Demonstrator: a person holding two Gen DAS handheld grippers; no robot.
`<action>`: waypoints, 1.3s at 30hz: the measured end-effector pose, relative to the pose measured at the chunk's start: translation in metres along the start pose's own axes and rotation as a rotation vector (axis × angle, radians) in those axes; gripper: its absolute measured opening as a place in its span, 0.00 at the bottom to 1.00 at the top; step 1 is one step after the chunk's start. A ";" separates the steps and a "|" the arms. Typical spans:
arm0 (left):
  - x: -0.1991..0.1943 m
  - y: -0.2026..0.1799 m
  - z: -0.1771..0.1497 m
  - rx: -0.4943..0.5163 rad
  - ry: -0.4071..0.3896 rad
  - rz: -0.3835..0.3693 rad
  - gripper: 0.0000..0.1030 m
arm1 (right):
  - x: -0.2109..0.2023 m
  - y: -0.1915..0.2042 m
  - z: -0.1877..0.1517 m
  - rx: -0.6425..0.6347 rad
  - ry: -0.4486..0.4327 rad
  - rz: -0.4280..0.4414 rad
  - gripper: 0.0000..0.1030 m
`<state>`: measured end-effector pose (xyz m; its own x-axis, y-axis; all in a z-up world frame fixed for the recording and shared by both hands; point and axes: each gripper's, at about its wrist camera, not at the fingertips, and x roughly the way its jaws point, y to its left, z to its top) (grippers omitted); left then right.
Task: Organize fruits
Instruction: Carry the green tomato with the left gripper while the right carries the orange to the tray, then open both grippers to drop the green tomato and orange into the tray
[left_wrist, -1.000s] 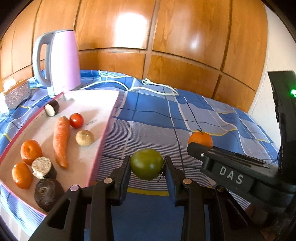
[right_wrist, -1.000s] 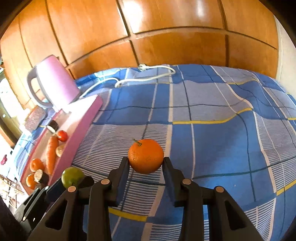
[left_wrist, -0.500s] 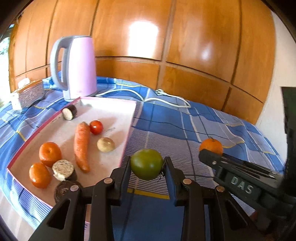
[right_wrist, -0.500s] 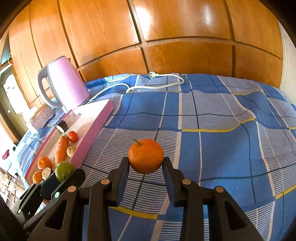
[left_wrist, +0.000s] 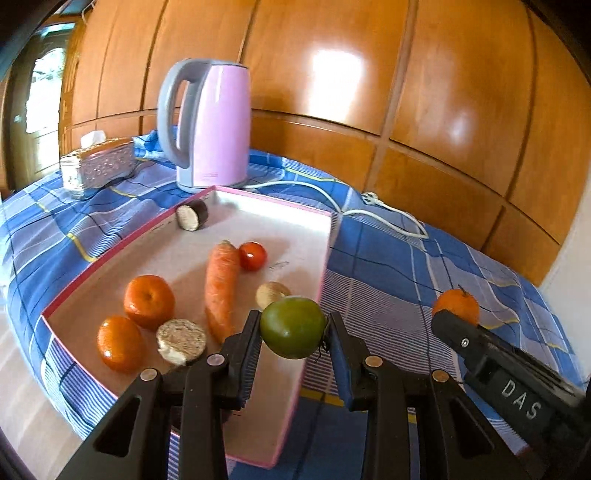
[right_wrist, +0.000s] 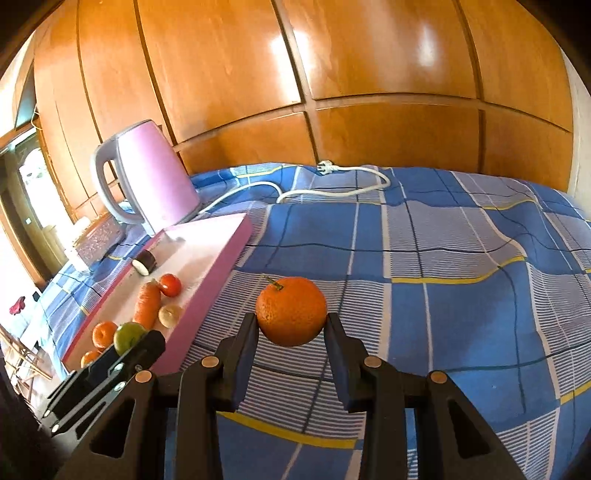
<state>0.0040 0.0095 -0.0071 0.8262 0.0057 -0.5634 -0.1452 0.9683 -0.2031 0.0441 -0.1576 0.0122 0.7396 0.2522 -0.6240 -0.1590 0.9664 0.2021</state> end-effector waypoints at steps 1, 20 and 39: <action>0.000 0.002 0.001 -0.005 -0.001 0.003 0.34 | 0.001 0.003 -0.001 -0.004 0.002 0.007 0.36; -0.004 0.073 0.029 -0.271 -0.024 0.118 0.35 | 0.014 0.082 0.017 -0.126 -0.001 0.139 0.36; 0.024 0.104 0.039 -0.385 -0.014 0.096 0.40 | 0.059 0.114 0.041 -0.094 0.116 0.257 0.38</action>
<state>0.0295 0.1204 -0.0107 0.8058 0.0979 -0.5840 -0.4137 0.7988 -0.4368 0.0966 -0.0352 0.0298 0.5881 0.4880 -0.6450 -0.3953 0.8692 0.2971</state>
